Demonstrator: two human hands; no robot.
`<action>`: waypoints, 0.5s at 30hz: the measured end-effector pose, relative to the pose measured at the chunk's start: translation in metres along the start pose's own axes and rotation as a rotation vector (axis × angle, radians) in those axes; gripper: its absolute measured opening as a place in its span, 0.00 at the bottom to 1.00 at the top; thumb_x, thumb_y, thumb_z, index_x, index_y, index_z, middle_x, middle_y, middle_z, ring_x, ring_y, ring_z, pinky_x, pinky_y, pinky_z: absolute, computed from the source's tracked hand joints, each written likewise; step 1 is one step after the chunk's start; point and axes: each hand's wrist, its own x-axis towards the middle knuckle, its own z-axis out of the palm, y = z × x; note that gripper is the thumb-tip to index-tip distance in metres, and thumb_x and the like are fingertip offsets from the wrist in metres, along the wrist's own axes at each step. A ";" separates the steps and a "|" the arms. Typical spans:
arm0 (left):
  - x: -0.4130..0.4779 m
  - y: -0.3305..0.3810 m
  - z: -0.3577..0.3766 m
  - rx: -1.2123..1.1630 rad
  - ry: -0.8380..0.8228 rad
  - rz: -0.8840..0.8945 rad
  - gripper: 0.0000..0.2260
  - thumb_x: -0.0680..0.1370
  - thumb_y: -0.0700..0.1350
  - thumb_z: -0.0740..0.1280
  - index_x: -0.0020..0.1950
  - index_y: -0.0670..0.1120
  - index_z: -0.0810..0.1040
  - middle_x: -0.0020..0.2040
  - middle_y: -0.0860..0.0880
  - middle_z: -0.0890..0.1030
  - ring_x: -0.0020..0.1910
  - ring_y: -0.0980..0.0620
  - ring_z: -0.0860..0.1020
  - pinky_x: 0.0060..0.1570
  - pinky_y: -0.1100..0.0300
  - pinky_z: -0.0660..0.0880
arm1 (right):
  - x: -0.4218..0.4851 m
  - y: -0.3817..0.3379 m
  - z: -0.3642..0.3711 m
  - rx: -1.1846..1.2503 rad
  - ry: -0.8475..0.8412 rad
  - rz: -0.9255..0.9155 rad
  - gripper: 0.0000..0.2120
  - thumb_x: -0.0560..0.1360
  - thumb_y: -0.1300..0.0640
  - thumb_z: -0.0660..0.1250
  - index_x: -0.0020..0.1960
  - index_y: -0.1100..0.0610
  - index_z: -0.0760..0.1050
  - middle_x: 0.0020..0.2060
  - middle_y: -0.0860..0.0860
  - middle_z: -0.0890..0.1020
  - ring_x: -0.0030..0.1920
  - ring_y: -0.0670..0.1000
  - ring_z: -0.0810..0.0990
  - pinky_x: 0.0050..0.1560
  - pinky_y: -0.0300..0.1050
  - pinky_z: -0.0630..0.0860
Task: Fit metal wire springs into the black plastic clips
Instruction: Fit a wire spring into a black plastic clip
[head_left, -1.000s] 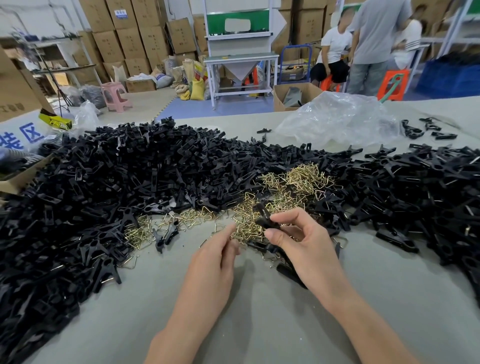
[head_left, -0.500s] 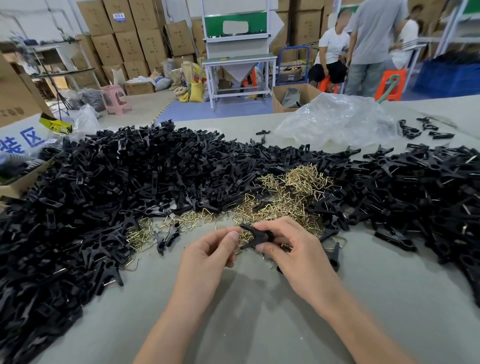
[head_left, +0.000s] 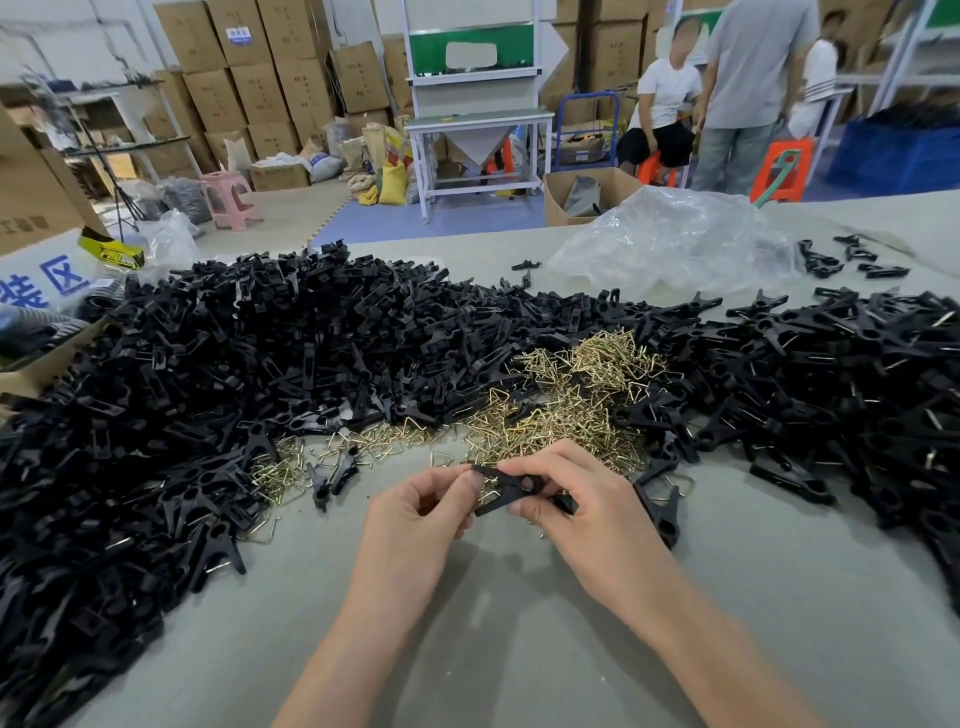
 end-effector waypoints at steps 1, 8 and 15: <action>0.000 0.000 -0.001 0.017 0.000 0.006 0.04 0.78 0.46 0.72 0.45 0.50 0.86 0.29 0.53 0.78 0.30 0.58 0.73 0.33 0.69 0.70 | 0.000 0.000 0.000 -0.003 -0.002 0.002 0.16 0.75 0.61 0.75 0.58 0.44 0.83 0.50 0.38 0.78 0.49 0.45 0.79 0.50 0.33 0.75; 0.000 0.000 0.000 0.032 -0.005 0.005 0.04 0.77 0.47 0.72 0.44 0.50 0.86 0.29 0.54 0.78 0.30 0.59 0.73 0.33 0.69 0.70 | 0.001 -0.001 -0.001 0.019 -0.013 0.018 0.16 0.74 0.59 0.75 0.58 0.45 0.83 0.49 0.38 0.78 0.49 0.46 0.79 0.50 0.37 0.77; -0.003 0.000 0.007 -0.051 -0.023 -0.089 0.08 0.80 0.45 0.68 0.46 0.46 0.85 0.33 0.50 0.83 0.32 0.60 0.79 0.34 0.70 0.74 | -0.001 -0.002 0.002 -0.125 0.024 -0.079 0.14 0.75 0.60 0.75 0.59 0.49 0.83 0.48 0.39 0.77 0.49 0.41 0.78 0.50 0.32 0.72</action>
